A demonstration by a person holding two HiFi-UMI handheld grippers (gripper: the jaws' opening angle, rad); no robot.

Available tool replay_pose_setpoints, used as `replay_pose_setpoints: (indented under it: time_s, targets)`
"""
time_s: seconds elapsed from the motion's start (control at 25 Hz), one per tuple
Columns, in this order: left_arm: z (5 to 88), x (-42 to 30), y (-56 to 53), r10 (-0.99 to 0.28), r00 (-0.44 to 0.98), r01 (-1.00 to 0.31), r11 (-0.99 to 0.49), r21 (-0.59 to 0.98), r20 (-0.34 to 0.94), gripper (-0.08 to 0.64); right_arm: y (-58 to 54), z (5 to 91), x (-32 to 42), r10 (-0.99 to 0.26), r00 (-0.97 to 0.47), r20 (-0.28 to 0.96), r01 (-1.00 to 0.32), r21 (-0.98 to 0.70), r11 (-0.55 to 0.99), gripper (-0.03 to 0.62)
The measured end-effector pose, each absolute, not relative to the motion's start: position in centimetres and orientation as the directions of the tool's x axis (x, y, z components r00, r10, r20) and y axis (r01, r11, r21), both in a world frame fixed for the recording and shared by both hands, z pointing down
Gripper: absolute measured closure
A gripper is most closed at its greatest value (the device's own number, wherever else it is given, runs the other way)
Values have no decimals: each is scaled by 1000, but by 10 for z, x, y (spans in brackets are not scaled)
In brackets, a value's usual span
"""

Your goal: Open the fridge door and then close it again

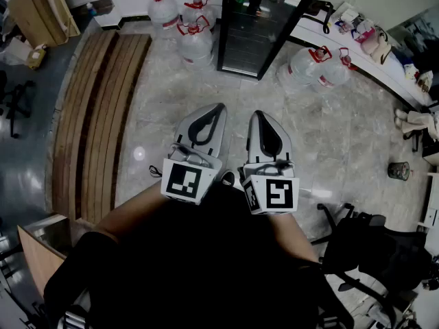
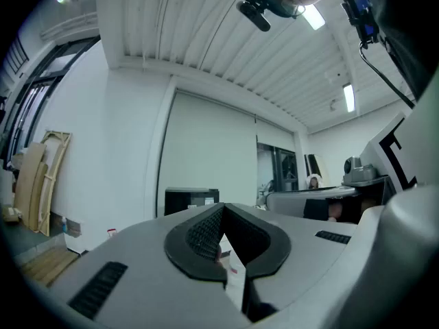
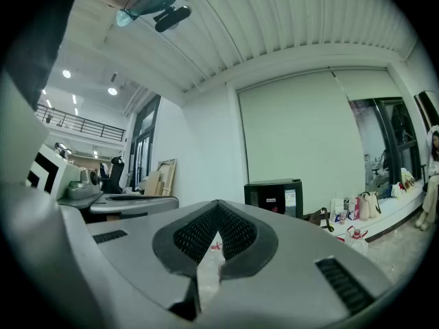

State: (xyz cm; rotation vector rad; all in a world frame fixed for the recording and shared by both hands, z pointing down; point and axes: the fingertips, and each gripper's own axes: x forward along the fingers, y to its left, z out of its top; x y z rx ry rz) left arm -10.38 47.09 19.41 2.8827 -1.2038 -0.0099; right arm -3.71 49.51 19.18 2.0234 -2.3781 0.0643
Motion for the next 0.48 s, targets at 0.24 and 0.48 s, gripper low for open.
replay_pose_setpoints:
  time_s: [0.24, 0.48]
  targets:
    - [195, -99, 472, -709, 705, -709, -705, 20, 9, 562, 496, 189, -33, -986, -161, 31, -987, -18, 160, 577]
    - [198, -93, 473, -710, 704, -710, -704, 15, 17, 562, 497, 194, -27, -986, -160, 42, -987, -34, 158, 577]
